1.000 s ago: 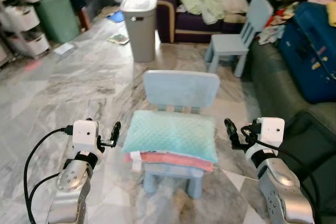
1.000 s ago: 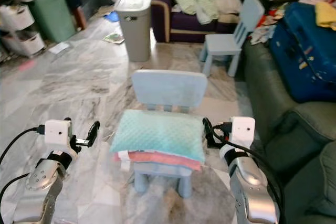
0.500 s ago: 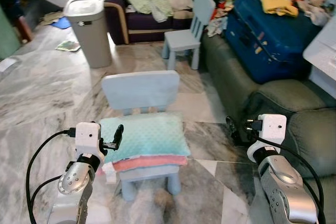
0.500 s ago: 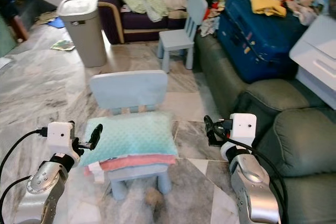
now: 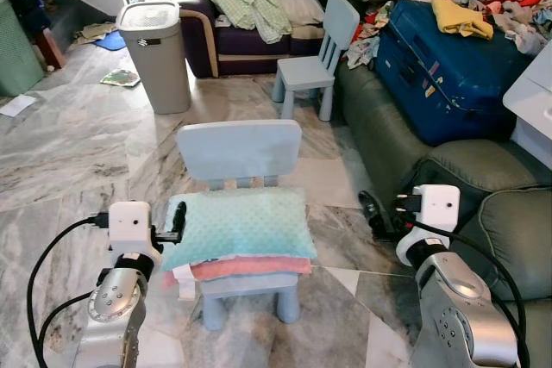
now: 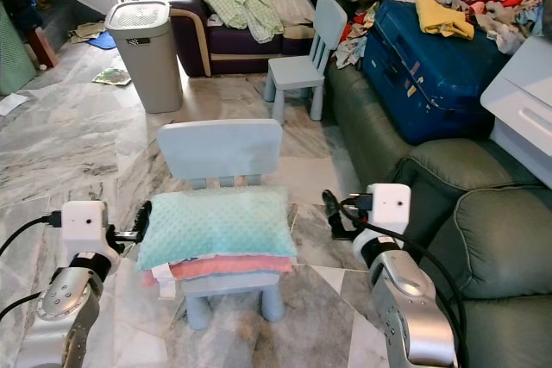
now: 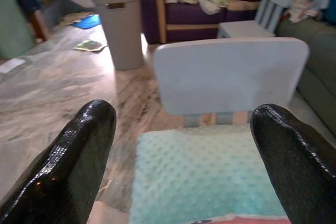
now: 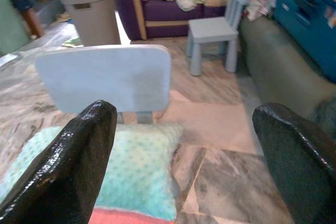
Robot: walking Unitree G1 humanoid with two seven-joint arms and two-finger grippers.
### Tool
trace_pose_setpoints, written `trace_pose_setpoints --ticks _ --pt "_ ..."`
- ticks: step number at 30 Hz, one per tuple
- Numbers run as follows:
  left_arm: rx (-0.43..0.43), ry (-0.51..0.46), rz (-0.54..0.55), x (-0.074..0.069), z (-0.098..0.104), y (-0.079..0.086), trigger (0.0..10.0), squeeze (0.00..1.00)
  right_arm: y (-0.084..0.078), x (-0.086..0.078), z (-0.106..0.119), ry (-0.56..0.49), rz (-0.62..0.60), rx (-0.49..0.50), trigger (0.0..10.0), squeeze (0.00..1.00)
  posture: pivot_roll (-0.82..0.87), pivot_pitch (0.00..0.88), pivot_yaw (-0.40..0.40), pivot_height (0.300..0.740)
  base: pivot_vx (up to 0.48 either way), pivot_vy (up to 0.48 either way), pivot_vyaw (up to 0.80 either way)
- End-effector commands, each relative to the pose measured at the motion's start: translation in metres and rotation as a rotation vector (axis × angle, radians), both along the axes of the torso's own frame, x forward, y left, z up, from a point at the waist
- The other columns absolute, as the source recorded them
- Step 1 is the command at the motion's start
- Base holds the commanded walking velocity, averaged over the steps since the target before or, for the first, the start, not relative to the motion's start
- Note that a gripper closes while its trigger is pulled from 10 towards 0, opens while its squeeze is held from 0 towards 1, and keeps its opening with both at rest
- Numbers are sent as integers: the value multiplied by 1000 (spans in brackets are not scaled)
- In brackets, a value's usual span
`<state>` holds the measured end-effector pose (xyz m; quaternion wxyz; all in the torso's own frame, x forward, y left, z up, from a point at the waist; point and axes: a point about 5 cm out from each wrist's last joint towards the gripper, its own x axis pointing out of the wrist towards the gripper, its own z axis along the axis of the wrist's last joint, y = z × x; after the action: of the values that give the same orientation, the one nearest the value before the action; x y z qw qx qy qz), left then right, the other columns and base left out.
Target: Move the pillow to the sofa
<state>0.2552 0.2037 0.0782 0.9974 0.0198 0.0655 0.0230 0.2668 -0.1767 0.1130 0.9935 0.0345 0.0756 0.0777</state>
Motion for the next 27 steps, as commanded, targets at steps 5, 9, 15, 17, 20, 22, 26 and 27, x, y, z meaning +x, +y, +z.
trace_pose_setpoints --ticks 5,9,15,17,20,22,26,27 --pt "4 6 -8 -2 2 2 10000 0 3 4 8 -29 -9 20 10000 0 -31 0 5 740 0 0 320" --pt "-13 0 -21 0 5 1 10000 0 1 5 6 -8 -33 29 10000 0 -34 0 5 740 0 0 0" --pt "-39 -10 -33 2 8 0 10000 0 0 5 7 7 -48 47 10000 0 -38 0 5 740 0 0 0" --pt "-48 -9 -38 3 8 0 10000 0 1 6 11 -18 -50 17 10000 0 -40 0 5 740 0 0 0" --pt "-54 -5 -42 3 7 -1 10000 0 2 8 14 -59 -63 -12 10000 0 -42 0 7 740 0 0 0" --pt "-61 -3 -47 3 6 -1 10000 0 4 8 16 -73 -50 9 10000 0 -42 0 6 740 0 0 0" --pt "-71 -3 -63 3 6 -3 10000 0 5 8 18 -93 -45 -19 10000 0 -44 0 7 740 0 0 0" --pt "-71 -4 -65 3 6 -3 10000 0 5 8 21 -112 -45 -47 10000 0 -44 0 7 740 0 0 0"
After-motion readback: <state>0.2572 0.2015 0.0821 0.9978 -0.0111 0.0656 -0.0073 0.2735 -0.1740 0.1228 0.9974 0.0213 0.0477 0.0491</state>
